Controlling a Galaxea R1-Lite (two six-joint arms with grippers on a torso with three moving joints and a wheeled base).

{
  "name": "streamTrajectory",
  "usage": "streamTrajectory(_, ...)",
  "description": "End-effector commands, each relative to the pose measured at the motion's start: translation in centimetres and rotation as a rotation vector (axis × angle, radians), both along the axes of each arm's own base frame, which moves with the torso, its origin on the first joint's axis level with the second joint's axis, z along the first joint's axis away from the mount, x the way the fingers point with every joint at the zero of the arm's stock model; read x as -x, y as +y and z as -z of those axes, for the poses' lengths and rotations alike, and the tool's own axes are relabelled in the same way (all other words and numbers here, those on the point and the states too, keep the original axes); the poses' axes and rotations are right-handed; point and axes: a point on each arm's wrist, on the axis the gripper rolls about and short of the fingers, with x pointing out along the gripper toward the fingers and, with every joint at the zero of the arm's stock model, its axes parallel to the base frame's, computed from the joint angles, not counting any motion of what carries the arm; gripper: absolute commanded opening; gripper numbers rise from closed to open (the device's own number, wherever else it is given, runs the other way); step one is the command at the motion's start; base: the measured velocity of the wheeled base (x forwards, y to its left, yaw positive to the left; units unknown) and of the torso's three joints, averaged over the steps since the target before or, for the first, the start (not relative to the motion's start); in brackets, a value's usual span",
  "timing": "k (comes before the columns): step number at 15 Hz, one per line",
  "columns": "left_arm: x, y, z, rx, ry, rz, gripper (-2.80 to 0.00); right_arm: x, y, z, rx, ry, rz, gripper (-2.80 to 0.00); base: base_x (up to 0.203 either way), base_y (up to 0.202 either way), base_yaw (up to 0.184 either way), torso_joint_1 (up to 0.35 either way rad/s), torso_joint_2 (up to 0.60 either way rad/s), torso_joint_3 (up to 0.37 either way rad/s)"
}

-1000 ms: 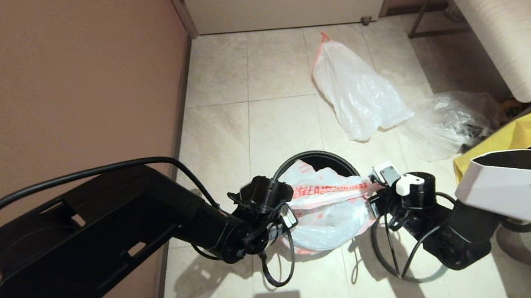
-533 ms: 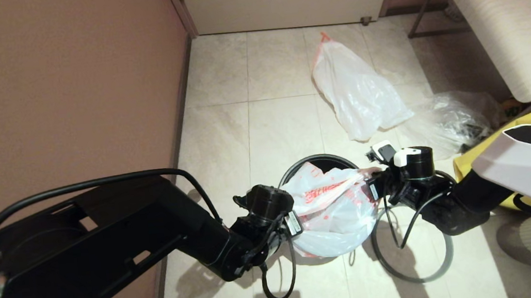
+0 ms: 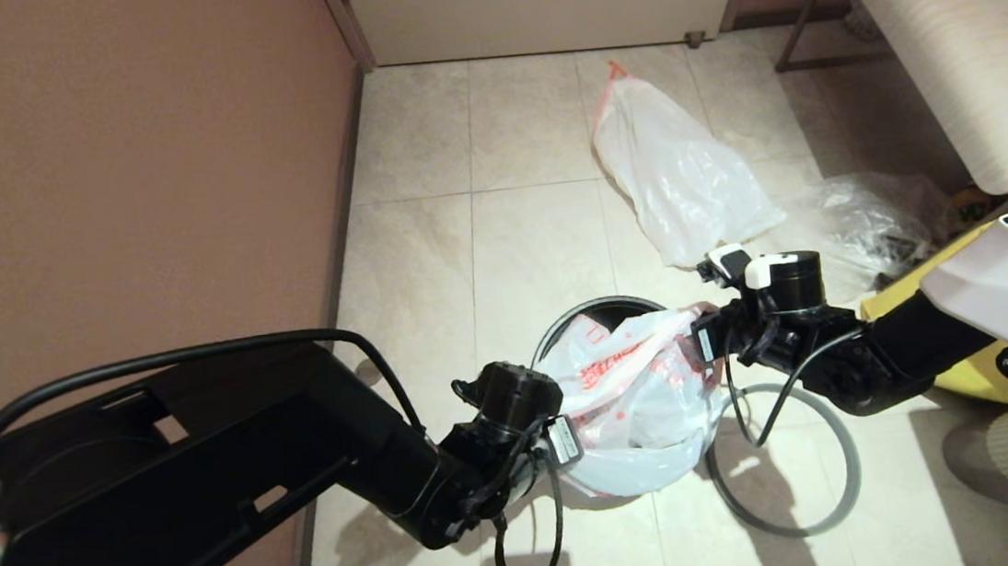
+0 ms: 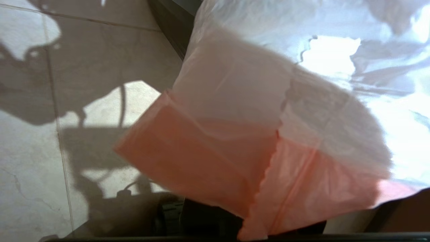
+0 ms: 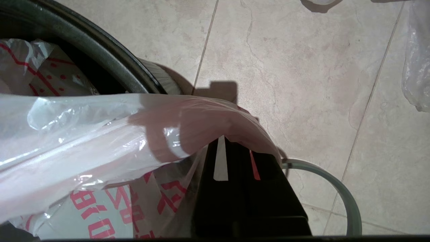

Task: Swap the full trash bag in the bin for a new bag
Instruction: Put the new garbage bag on the trash can

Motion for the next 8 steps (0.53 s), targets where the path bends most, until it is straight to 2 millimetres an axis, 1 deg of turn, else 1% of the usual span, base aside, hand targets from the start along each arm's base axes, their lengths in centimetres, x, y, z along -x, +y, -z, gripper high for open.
streamTrajectory(1, 0.3, 0.0, 0.2, 0.0, 0.009, 0.015, -2.8, -0.3, 0.1, -0.6, -0.005, -0.015, 0.0, -2.8, 0.0, 0.0, 0.0, 0.0, 0.0, 0.0)
streamTrajectory(2, 0.4, 0.1, 0.2, 0.001, 0.017, 0.034, -2.8, -0.4, 0.1, -0.7, -0.009, -0.016, 0.001, -2.8, 0.0, 0.0, 0.0, 0.0, 0.0, 0.0)
streamTrajectory(4, 0.9, 0.3, 0.2, 0.014, 0.039, 0.088, -2.8, -1.2, 0.1, -1.6, -0.072, -0.02, 0.024, -2.8, 0.0, 0.0, 0.0, 0.0, 0.0, 0.0)
streamTrajectory(5, 0.9, 0.3, 0.1, 0.016, 0.039, 0.097, -2.8, -1.3, 0.1, -1.9, -0.089, 0.001, 0.032, -2.8, 0.0, 0.0, 0.0, 0.0, 0.0, 0.0)
streamTrajectory(7, 1.0, 0.3, 0.2, 0.012, 0.039, 0.101, -2.8, -1.1, 0.1, -3.0, -0.106, -0.016, 0.031, -2.8, 0.0, 0.0, 0.0, 0.0, 0.0, 0.0)
streamTrajectory(8, 1.0, 0.3, 0.2, 0.011, 0.039, 0.104, -2.8, -0.8, 0.3, -3.1, -0.11, 0.003, 0.03, -2.8, 0.0, 0.0, 0.0, 0.0, 0.0, 0.0)
